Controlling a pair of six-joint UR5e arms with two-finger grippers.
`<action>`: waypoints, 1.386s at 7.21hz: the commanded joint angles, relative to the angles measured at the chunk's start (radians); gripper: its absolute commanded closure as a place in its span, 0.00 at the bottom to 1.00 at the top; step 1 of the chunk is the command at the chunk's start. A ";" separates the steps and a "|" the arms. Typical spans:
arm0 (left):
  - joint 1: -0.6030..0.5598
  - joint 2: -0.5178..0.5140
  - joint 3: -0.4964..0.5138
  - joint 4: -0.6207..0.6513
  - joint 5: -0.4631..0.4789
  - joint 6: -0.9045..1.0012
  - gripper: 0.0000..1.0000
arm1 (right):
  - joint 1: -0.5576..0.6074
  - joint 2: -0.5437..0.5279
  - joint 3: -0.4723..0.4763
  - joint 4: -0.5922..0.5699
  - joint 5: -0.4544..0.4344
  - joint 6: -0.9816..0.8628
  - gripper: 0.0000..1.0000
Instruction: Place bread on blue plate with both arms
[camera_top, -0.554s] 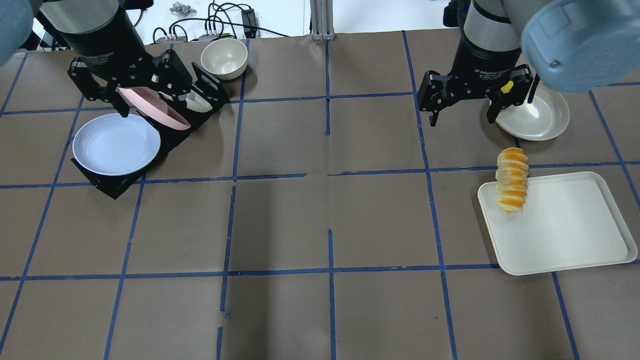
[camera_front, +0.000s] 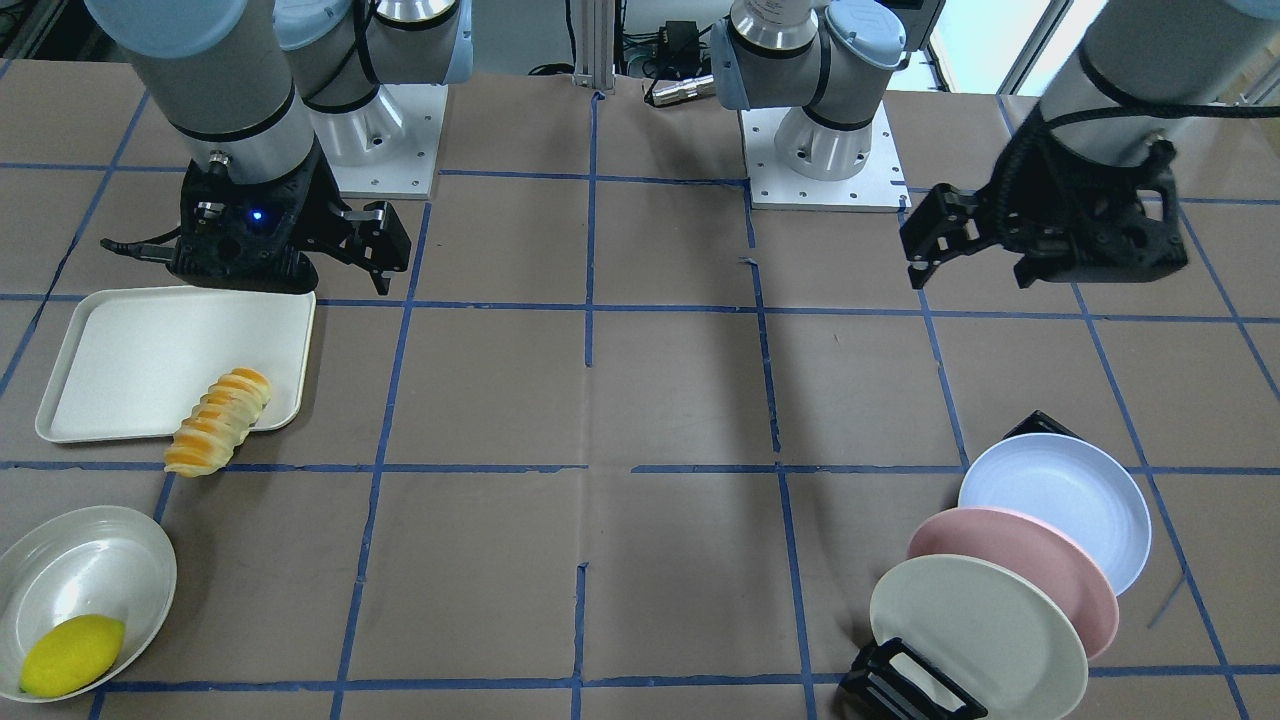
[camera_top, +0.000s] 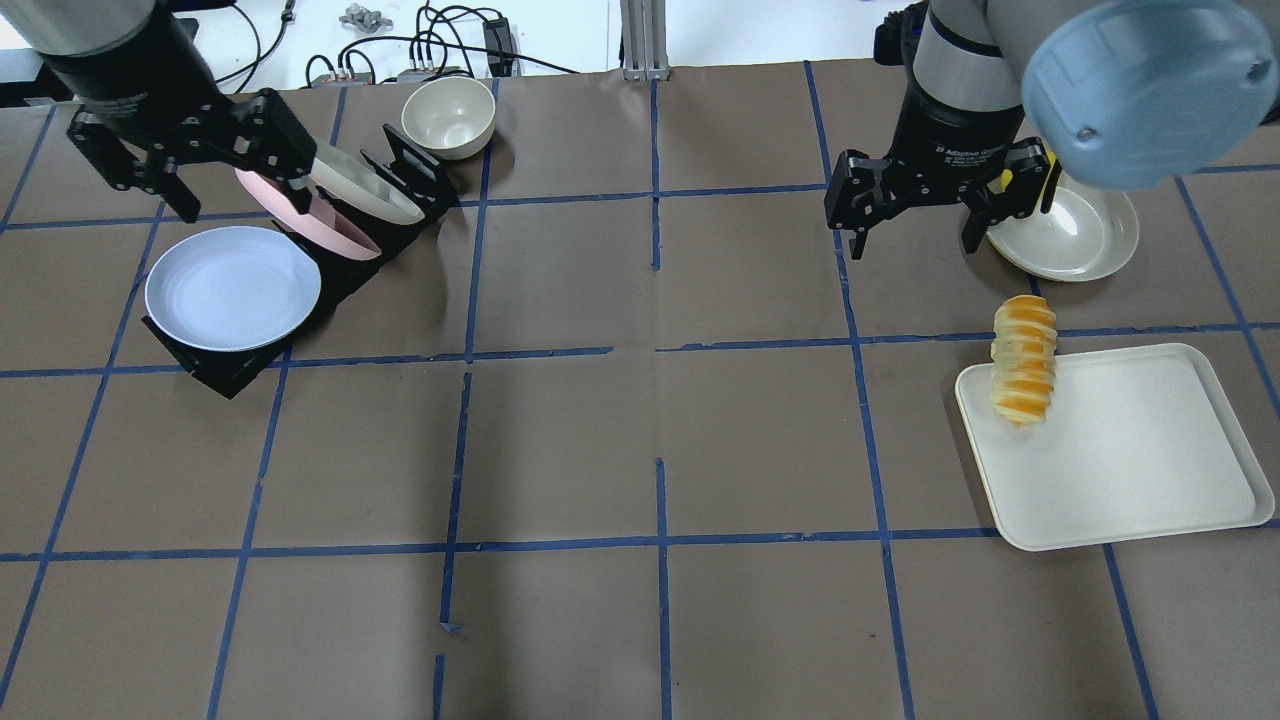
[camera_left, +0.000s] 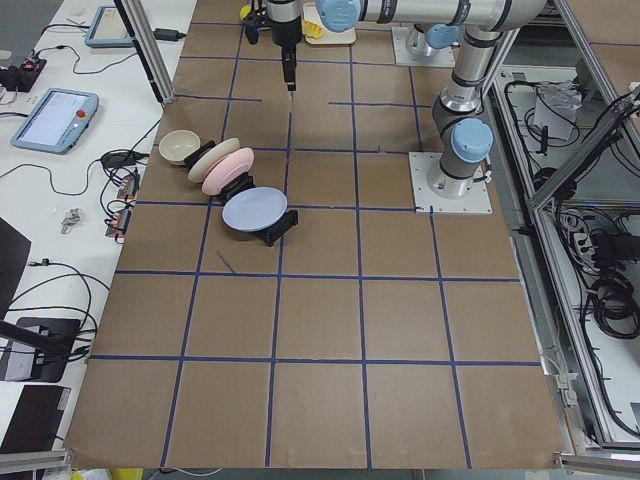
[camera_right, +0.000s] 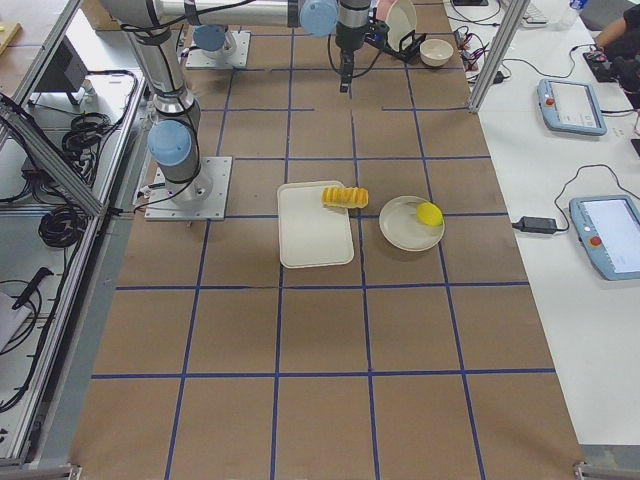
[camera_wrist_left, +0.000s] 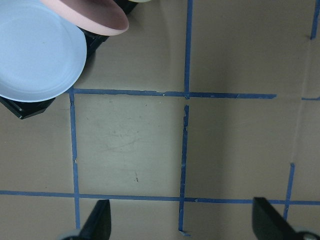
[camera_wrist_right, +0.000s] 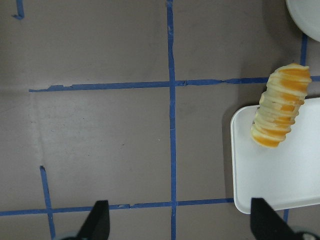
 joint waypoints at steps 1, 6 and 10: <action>0.215 -0.060 0.014 0.023 -0.002 0.268 0.00 | -0.121 0.020 0.110 -0.126 -0.016 -0.184 0.00; 0.363 -0.395 0.130 0.269 -0.026 0.562 0.00 | -0.389 0.075 0.508 -0.750 0.004 -0.397 0.02; 0.363 -0.560 0.161 0.292 -0.063 0.554 0.02 | -0.408 0.151 0.601 -0.880 0.001 -0.291 0.07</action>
